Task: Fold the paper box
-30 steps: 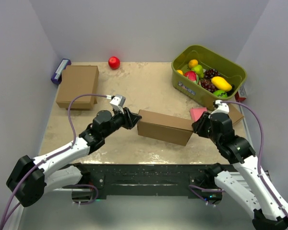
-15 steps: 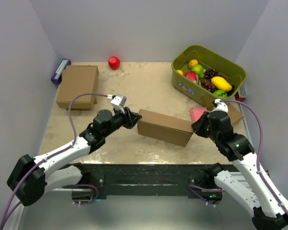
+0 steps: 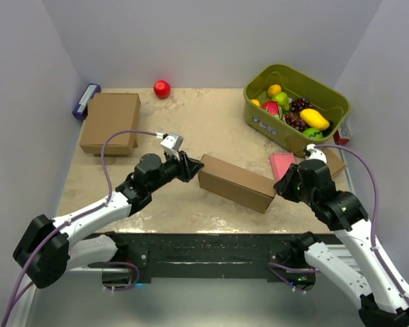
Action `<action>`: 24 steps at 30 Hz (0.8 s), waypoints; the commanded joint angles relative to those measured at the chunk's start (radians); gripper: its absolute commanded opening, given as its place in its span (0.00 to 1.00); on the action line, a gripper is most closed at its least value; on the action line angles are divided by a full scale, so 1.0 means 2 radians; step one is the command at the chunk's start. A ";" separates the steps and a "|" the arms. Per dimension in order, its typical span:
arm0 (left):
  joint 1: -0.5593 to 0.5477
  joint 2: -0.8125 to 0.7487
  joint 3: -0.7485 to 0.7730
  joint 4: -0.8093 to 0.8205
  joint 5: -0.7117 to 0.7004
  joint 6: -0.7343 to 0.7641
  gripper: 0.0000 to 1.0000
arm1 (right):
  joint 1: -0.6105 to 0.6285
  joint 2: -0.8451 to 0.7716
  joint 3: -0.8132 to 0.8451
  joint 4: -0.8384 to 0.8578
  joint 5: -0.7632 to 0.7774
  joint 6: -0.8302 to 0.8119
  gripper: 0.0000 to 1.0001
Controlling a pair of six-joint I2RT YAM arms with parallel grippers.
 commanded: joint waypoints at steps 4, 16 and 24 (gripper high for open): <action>0.007 0.026 -0.004 -0.077 -0.001 0.037 0.27 | -0.002 0.004 0.036 -0.095 0.012 -0.016 0.36; 0.007 0.048 0.012 -0.083 0.007 0.053 0.27 | -0.003 0.006 0.070 -0.073 -0.017 -0.010 0.42; 0.007 0.052 0.014 -0.082 0.009 0.053 0.26 | -0.003 -0.006 0.034 -0.061 -0.043 -0.005 0.43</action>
